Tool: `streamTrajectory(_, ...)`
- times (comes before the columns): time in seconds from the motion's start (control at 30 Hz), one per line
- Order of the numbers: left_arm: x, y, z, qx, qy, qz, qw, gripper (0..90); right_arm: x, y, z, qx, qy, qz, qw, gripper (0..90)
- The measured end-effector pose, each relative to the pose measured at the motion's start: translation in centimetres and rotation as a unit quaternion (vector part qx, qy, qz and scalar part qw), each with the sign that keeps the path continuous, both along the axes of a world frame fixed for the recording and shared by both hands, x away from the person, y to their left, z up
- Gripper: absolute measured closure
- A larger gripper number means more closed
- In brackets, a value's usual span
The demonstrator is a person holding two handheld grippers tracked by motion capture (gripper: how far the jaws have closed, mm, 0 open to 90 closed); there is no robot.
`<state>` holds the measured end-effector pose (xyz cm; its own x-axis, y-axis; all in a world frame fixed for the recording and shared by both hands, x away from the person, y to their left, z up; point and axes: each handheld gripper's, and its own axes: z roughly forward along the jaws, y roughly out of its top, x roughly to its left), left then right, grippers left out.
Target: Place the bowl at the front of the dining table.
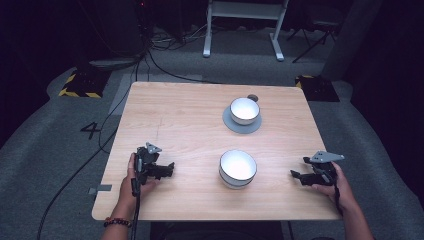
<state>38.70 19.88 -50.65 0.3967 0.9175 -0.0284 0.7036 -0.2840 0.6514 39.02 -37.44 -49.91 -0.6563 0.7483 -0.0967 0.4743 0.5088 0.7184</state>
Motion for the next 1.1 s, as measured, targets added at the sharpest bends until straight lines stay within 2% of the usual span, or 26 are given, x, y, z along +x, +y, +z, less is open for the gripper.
streamTrajectory(0.17,0.0,0.0,0.0,-0.001,0.000,0.000,1.0000,0.0,-0.1,-0.9,-0.3,0.024,0.009,-0.014,0.9996,18.1)
streamTrajectory(0.3,0.0,0.0,0.0,-0.001,0.000,0.000,1.0000,0.0,-0.1,-1.3,-0.4,0.033,0.022,-0.020,0.9990,16.8)
streamTrajectory(0.43,0.0,0.0,0.0,-0.001,0.000,0.000,1.0000,0.0,-0.1,-1.3,-0.5,0.039,0.019,-0.023,0.9988,16.3)
streamTrajectory(1.1,0.0,0.0,0.0,-0.001,0.000,0.000,1.0000,0.0,-0.2,-1.3,-0.6,0.037,0.017,-0.014,0.9991,16.5)
